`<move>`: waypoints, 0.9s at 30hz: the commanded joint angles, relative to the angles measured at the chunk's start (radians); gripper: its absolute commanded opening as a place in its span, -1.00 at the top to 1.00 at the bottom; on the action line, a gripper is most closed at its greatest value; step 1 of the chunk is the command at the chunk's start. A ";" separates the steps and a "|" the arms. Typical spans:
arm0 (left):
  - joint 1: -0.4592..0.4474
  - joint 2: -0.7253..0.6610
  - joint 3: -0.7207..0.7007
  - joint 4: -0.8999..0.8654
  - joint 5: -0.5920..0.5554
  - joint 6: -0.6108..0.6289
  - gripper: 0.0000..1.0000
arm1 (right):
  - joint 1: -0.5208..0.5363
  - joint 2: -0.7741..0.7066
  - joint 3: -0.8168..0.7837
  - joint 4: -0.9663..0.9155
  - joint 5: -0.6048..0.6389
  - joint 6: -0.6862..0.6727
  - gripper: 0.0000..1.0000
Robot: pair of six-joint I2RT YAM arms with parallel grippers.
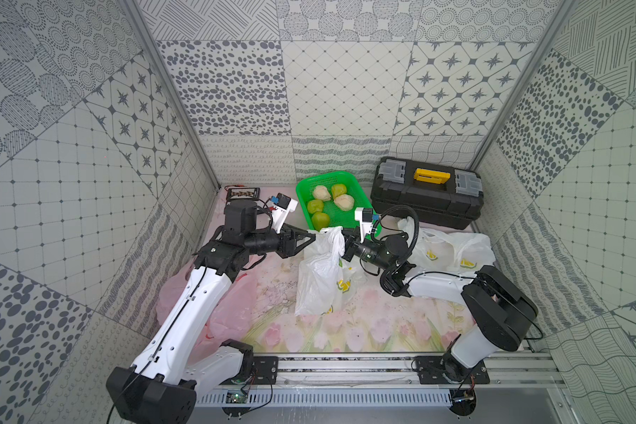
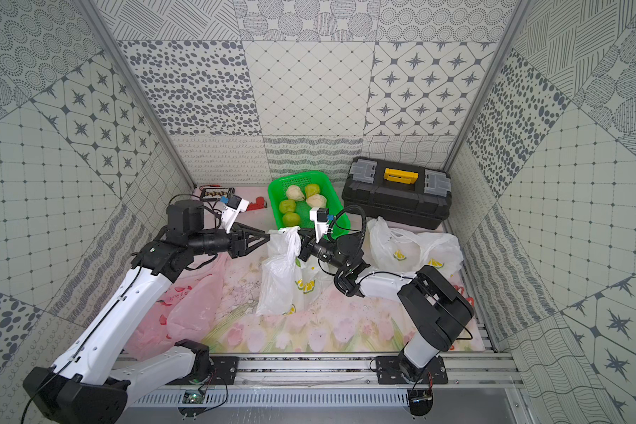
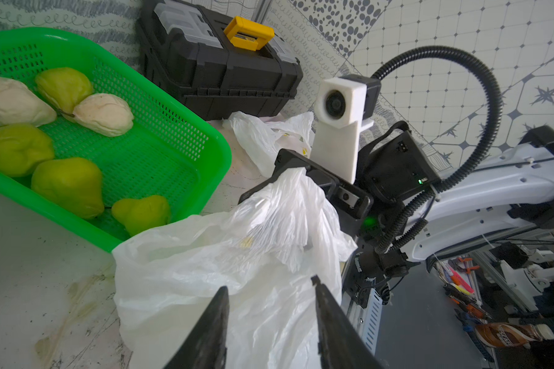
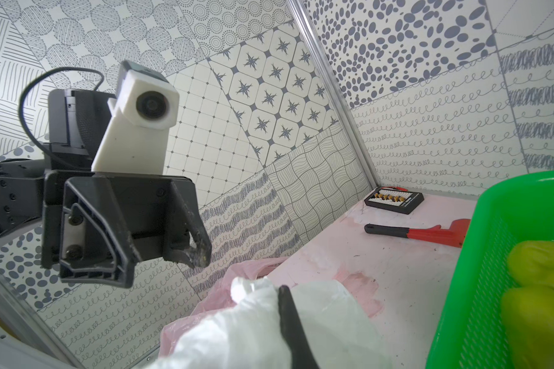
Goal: Place the pears into plastic bags & tie knots
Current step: Tie the plastic bag at the center of the board.
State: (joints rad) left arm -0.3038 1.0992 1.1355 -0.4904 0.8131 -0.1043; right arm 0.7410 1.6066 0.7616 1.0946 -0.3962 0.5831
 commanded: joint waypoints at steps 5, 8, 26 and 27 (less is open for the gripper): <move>-0.056 0.106 0.057 -0.031 0.042 0.174 0.12 | 0.012 -0.046 0.045 -0.006 -0.060 0.006 0.86; -0.056 0.137 0.067 -0.034 0.060 0.185 0.21 | 0.015 -0.051 0.047 -0.014 -0.074 0.008 0.86; -0.046 0.182 0.100 -0.070 0.024 0.222 0.57 | 0.017 -0.040 0.059 -0.021 -0.164 0.031 0.92; -0.044 0.183 0.107 -0.082 0.012 0.221 0.47 | 0.016 -0.040 0.059 -0.021 -0.164 0.032 0.92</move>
State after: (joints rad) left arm -0.3527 1.2758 1.2194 -0.5480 0.8139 0.0856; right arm 0.7483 1.5879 0.7891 1.0206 -0.5133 0.5972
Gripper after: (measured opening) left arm 0.222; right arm 0.059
